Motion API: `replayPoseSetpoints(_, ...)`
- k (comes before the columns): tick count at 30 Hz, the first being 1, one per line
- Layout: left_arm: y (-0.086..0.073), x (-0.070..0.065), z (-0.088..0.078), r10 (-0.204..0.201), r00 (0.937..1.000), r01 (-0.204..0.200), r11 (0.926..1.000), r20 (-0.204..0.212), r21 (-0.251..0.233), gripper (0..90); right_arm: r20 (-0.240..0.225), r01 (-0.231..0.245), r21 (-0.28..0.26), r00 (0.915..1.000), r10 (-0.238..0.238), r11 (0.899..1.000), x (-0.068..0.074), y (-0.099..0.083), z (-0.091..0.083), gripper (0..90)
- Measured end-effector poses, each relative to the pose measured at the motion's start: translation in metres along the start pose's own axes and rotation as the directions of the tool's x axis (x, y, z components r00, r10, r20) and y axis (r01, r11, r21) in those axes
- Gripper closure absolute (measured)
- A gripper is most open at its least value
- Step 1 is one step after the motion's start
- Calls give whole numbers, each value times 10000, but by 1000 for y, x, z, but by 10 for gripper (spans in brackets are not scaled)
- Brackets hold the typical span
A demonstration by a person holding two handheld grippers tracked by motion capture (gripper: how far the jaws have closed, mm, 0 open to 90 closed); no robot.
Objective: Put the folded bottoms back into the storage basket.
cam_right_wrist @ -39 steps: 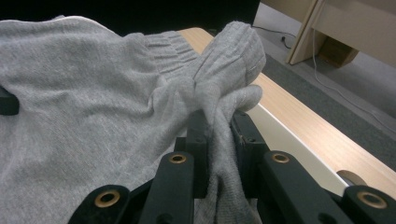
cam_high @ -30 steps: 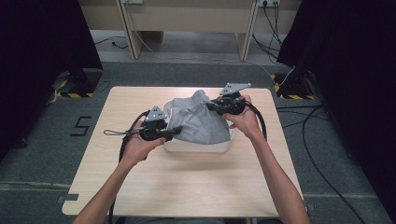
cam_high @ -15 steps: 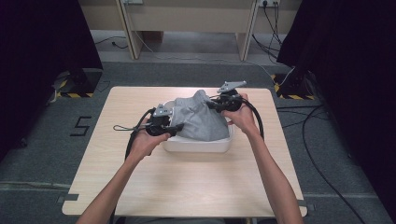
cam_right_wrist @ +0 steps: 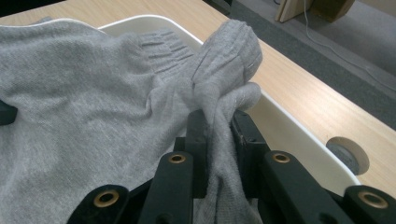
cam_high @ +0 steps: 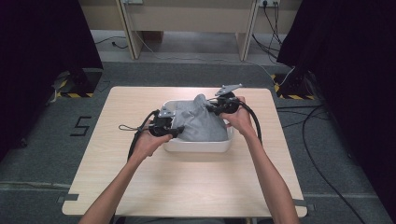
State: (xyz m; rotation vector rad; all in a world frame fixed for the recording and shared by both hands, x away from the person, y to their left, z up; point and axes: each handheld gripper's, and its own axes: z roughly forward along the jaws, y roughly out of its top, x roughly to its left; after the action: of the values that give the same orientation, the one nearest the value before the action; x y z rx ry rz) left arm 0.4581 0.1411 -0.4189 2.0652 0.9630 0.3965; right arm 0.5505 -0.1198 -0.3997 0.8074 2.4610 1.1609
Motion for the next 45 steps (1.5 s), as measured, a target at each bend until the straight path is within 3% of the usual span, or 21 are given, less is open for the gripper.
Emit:
replayPoseSetpoints(11, -5, 5, 13, -85, 9999, 79, 9972, 85, 747, 653, -20, -105, 460, 9999, 106, 9989, 0, -11, 13, 794)
replayPoseSetpoints(30, -9, 10, 18, -105, 9999, 105, 9880, -9, 1539, 574, 148, -202, 1204, 9997, 186, 9925, 1, -23, 28, 744)
replayPoseSetpoints(34, -8, 10, 15, 48, 9997, -13, 9884, -232, 1516, 527, 416, -579, 1294, 9977, 529, 9899, 0, -23, 28, 594)
replayPoseSetpoints(37, -7, 9, 11, 118, 9984, -44, 9911, -545, 1333, 494, 605, -534, 1257, 9971, 461, 9906, 0, -21, 24, 563)
replayPoseSetpoints(40, -5, 10, 6, 30, 9986, 25, 9946, -528, 1040, 499, 752, -459, 1211, 9965, 370, 9916, 2, -19, 21, 549)
replayPoseSetpoints(45, -4, 7, 2, 149, 9988, -102, 9952, -474, 978, 506, 810, -215, 1217, 9966, 117, 9923, 5, -17, 19, 532)
